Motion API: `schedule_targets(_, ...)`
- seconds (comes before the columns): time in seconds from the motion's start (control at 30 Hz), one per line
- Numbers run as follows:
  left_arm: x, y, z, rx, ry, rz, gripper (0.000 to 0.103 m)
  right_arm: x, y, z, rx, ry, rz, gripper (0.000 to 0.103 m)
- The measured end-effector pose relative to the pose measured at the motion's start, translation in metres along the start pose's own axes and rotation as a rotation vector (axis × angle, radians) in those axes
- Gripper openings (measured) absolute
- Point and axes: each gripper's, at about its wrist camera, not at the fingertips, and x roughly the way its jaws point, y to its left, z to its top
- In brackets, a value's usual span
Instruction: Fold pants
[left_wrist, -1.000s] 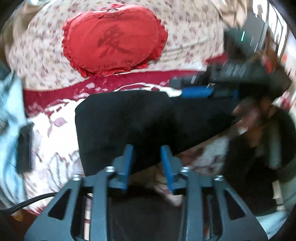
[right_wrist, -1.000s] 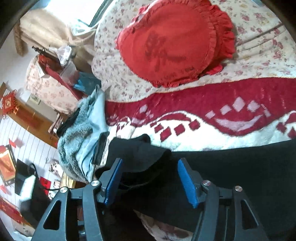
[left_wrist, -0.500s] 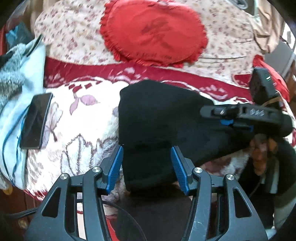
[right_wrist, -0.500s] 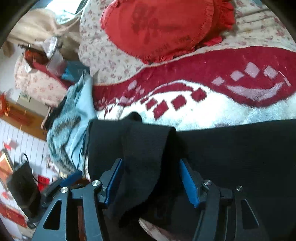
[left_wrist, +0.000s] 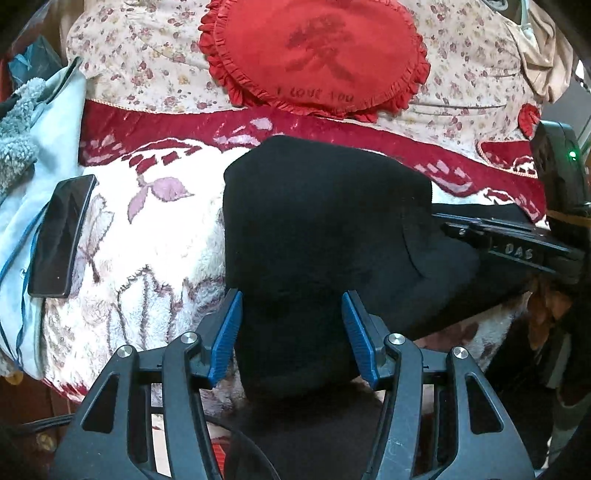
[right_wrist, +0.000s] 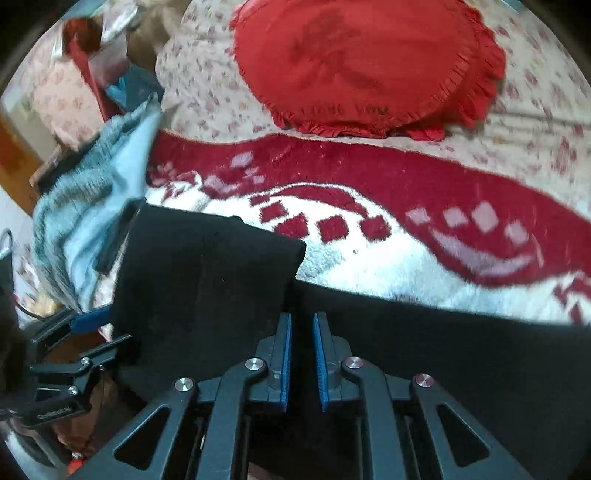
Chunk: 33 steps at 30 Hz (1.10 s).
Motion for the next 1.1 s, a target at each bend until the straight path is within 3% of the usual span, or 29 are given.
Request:
schedule_targets(0.1,-0.006,0.002,0.002,-0.008,-0.010,-0.012,0.054,-0.014,-0.008,-0.001,0.070,-0.033,0.077,0.014)
schedule_targets(0.2,-0.010,0.005,0.003,-0.021,-0.016,-0.007,0.054,-0.023,-0.016,-0.004,0.137,-0.054,0.159,0.041)
schedule_targets(0.37,-0.003,0.008,-0.002,-0.044,0.009,-0.019,0.054,-0.035,-0.031,-0.013,0.264,-0.073,0.263,0.043)
schedule_targets(0.53,-0.003,0.008,-0.003,-0.055,0.009,-0.023,0.054,-0.030,-0.033,-0.018,0.297,-0.057,0.307,0.045)
schedule_targets(0.67,-0.004,0.010,-0.002,-0.056,0.009,-0.019,0.054,-0.012,-0.025,-0.021,0.299,0.015,0.359,0.047)
schedule_targets(0.8,-0.007,0.014,-0.002,-0.066,0.006,-0.024,0.054,-0.019,-0.027,-0.019,0.300,-0.026,0.355,0.048)
schedule_targets(0.9,-0.006,0.013,-0.002,-0.067,0.008,-0.026,0.054,-0.028,-0.039,-0.019,0.356,-0.068,0.391,0.056)
schedule_targets(1.1,-0.003,0.009,-0.003,-0.057,0.009,-0.024,0.054,-0.026,-0.041,-0.023,0.360,-0.043,0.399,0.062)
